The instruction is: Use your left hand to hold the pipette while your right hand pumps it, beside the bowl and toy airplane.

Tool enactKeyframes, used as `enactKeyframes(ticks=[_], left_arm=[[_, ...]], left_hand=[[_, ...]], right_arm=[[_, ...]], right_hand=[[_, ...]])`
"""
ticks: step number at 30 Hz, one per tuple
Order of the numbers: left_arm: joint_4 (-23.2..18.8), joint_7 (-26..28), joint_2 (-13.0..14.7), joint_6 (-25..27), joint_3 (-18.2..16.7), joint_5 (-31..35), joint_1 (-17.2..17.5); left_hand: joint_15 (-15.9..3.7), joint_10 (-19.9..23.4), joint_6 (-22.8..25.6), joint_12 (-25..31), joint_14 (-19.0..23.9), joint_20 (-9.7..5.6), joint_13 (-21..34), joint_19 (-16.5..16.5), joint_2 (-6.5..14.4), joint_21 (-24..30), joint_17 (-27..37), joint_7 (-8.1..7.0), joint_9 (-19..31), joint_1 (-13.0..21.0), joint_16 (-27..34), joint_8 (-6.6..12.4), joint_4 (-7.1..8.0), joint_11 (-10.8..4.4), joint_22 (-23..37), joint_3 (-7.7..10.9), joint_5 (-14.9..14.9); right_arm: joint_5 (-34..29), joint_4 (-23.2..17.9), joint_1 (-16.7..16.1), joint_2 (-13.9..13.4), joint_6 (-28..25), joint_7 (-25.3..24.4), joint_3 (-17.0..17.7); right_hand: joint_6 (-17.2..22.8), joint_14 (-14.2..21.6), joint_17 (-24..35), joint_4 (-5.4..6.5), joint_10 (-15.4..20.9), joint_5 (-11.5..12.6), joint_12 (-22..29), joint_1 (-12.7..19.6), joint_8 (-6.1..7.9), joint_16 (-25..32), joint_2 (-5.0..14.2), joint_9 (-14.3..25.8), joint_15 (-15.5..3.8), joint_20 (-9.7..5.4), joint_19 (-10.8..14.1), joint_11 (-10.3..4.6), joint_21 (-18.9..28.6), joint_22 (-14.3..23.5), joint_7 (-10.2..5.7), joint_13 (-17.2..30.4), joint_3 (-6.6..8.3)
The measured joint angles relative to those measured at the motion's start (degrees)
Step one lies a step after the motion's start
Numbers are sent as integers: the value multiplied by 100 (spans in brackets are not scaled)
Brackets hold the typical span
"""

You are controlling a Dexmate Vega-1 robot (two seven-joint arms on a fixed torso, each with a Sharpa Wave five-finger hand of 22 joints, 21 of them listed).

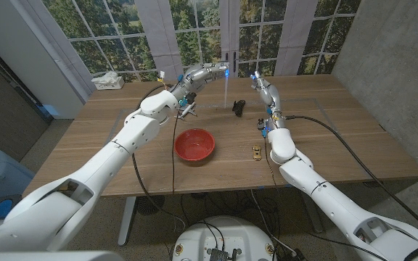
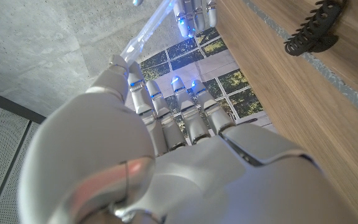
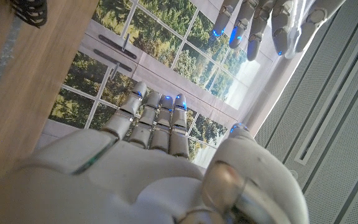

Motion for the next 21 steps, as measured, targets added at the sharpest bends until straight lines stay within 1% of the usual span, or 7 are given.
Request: enactKeyframes(ticks=[1,2,5,6,9,12,21], left_arm=[[-36,17,21,1,-11,-1,23],[-48,26,28,2,-15,-1,33],[-215,93,131,14,-65,-6,147],[-267,112,164,18,-82,-7,181],[-419,187,257,31,-129,-8,288],[-564,254,352,44,-179,-8,391],[-988,467,620,65,-337,-1,715]], left_hand=[[0,0,0,0,0,0,0,0,0,0,0,0,0,0,0,-7,0,0,0,0,0],[0,0,0,0,0,0,0,0,0,0,0,0,0,0,0,-10,0,0,0,0,0],[0,0,0,0,0,0,0,0,0,0,0,0,0,0,0,-15,19,0,0,-19,0],[0,0,0,0,0,0,0,0,0,0,0,0,0,0,0,-15,19,0,0,-19,0],[0,0,-1,1,0,0,0,0,0,0,0,0,0,0,0,-15,19,0,0,-19,0],[0,0,-1,1,0,0,-1,0,-23,0,0,0,0,23,0,-15,19,0,0,-19,0],[21,0,-1,1,-21,0,-1,0,-23,0,0,0,-2,22,0,-15,19,0,0,-19,-2]], right_arm=[[178,37,0,21,58,147,27],[223,48,0,28,71,181,36],[555,128,0,92,182,431,106],[653,149,0,108,216,508,124],[951,193,-1,145,285,728,164],[1213,254,-1,197,324,920,227],[1832,306,-1,278,313,1375,348]], right_hand=[[0,0,0,-16,21,0,0,-1,0,1,1,0,0,-19,-19,21,0,13,0,0,15],[0,4,0,-23,23,0,0,-49,0,1,49,0,4,-19,-19,22,0,21,0,0,23],[-18,21,0,-23,31,0,44,-53,7,1,53,0,21,-19,-18,31,0,21,21,-8,23],[1,21,0,-23,31,0,44,-52,39,1,52,0,21,-19,-18,31,0,21,41,-19,23],[11,0,0,-23,31,0,44,-52,40,1,52,1,42,-19,-18,31,0,21,51,-30,23],[11,0,0,-23,52,0,44,-52,39,1,52,1,42,13,-50,52,0,21,51,-30,23],[11,0,-1,-48,62,43,44,-82,39,2,82,-19,41,12,-49,61,0,20,50,-30,47]])
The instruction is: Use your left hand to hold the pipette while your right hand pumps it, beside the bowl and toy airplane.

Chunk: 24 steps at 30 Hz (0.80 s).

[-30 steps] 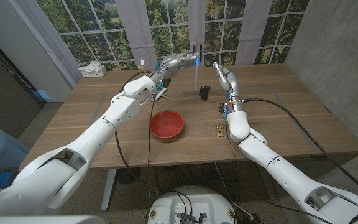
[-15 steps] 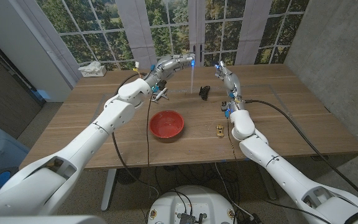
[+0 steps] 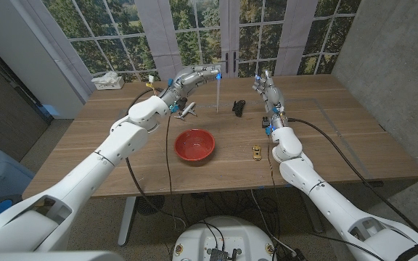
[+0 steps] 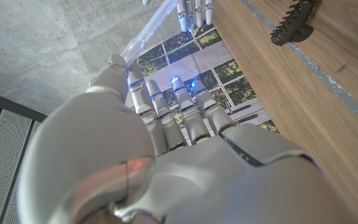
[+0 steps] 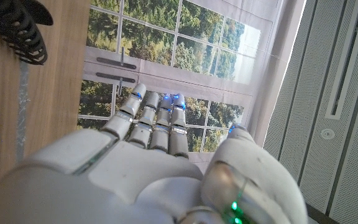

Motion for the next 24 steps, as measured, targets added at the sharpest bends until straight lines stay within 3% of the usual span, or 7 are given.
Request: enactKeyframes(ticks=[24], left_arm=[[-839,558,612,-39,-475,85,881]], left_hand=[[-31,-23,23,1,-31,0,-1,0,0,0,0,-23,28,0,0,-6,0,-22,0,0,-1]], right_arm=[[1474,156,72,235,-392,1010,301]], right_hand=[[20,-21,28,-55,9,0,0,-1,0,0,1,-6,61,20,-61,72,-21,-1,61,-23,55]])
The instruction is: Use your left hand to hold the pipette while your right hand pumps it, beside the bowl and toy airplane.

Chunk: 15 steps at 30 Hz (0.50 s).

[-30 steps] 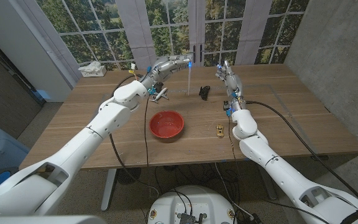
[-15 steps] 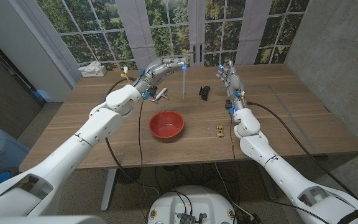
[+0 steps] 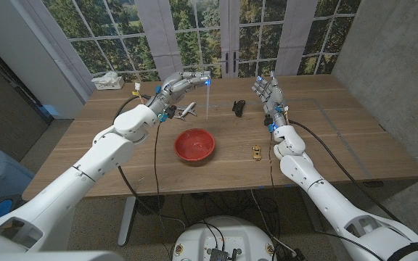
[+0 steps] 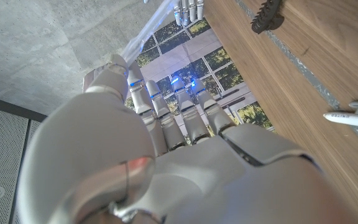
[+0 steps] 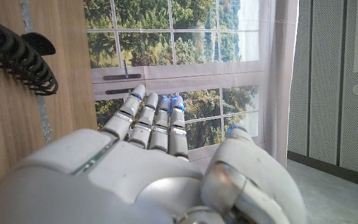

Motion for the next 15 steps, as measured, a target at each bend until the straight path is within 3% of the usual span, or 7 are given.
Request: enactKeyframes(ticks=[15], left_arm=[[-288,283,310,-150,-349,185,482]], left_hand=[[0,1,-2,2,0,0,-1,0,0,0,0,2,0,0,0,-15,22,1,0,-22,27]], right_arm=[[403,144,69,203,-14,346,102]], right_hand=[[31,0,-1,-41,0,0,0,-52,0,-27,52,0,0,0,0,-1,0,-1,31,1,40]])
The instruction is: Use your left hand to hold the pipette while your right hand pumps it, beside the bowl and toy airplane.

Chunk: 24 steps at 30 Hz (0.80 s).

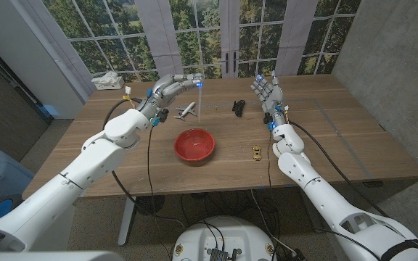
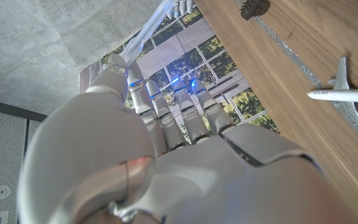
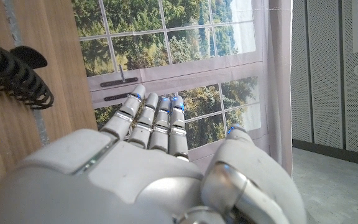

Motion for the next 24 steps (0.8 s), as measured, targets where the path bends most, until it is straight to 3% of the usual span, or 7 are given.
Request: enactKeyframes(ticks=[24], left_arm=[[-292,324,399,-238,-511,587,676]], left_hand=[[0,1,32,-26,0,0,0,0,0,0,0,-8,0,0,0,-1,0,1,0,0,0]], right_arm=[[480,-129,-178,215,86,299,128]], right_hand=[[-11,0,27,-15,0,0,8,0,0,0,0,1,0,11,-10,0,0,-1,11,6,62]])
